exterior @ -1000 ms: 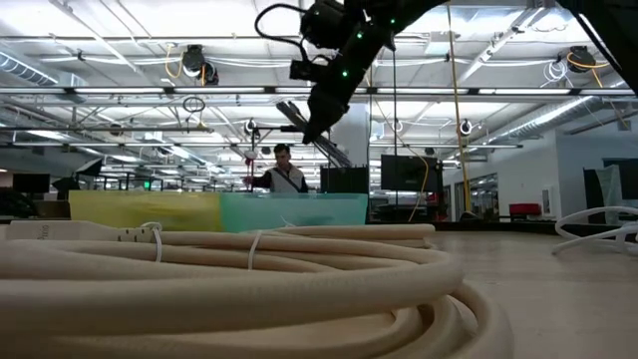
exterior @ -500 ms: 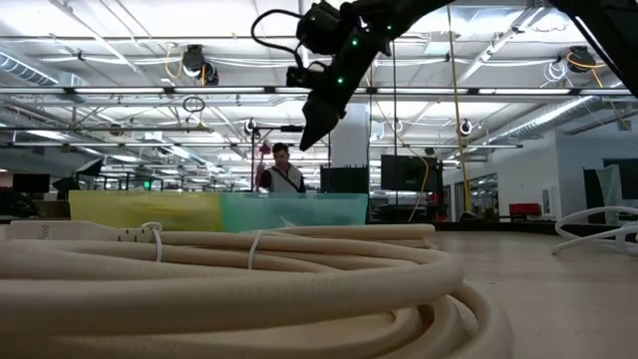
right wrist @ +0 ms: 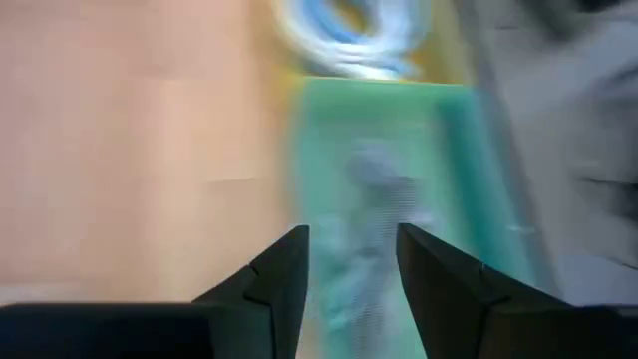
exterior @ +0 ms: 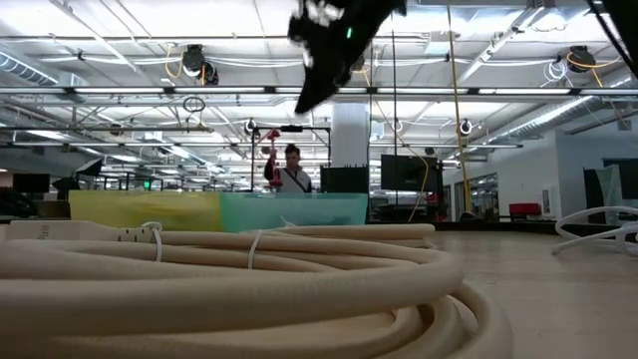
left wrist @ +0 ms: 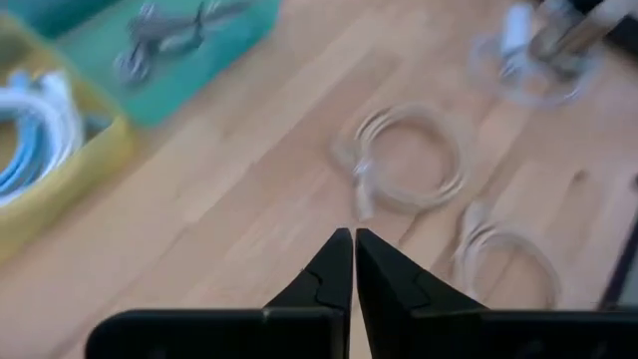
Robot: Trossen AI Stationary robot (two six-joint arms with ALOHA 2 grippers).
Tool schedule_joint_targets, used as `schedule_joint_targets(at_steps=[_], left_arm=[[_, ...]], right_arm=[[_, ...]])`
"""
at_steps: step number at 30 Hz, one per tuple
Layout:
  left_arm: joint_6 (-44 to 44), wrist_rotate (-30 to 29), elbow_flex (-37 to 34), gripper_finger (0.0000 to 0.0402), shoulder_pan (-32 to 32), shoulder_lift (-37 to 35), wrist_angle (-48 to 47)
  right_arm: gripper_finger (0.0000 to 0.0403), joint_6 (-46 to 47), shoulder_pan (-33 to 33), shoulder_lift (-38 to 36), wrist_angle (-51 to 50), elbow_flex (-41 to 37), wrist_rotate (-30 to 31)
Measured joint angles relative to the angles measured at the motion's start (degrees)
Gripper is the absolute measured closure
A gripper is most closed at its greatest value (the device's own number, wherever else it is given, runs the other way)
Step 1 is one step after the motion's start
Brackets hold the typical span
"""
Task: Pick & Place USB Port
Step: Put the top brown HDMI cable into the yellow bin
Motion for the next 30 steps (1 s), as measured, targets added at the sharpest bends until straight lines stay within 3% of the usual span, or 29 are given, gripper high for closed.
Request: schedule_joint_targets(at_steps=[4, 6, 9, 15, 21, 26, 30], left_arm=[[-2.48, 2.8, -0.02, 0.0383, 0.0, 0.0, -5.53], [-2.8, 2.77, -0.02, 0.0383, 0.02, 0.0, -5.91], [-0.99, 2.44, -0.02, 0.0382, 0.76, 0.02, -4.99], [2.29, 2.74, -1.8, 0.0382, 3.66, 0.17, -1.86], [3.73, 5.45, -3.51, 0.0382, 6.15, 0.15, -0.84], [3.89, 8.13, -4.99, 0.0382, 6.84, 0.15, 0.78], [3.41, 9.97, -6.4, 0.0382, 6.51, 0.15, 3.51]], right_arm=[[0.0258, 6.49, 5.47, -4.68, -4.86, 0.21, -10.22], [0.0258, 8.95, 8.68, -5.95, -8.35, 0.13, -11.2], [0.026, 11.58, 13.83, -8.01, -15.55, 0.07, -9.13], [0.0263, 18.29, 21.78, -10.04, -22.67, -5.44, 2.7], [0.0262, 27.67, 23.2, -11.84, -7.91, -21.62, 5.2], [0.0261, 32.5, 20.36, -10.89, 6.77, -30.74, -2.92], [0.0261, 32.95, 18.66, -10.48, 9.46, -34.58, -5.13]])
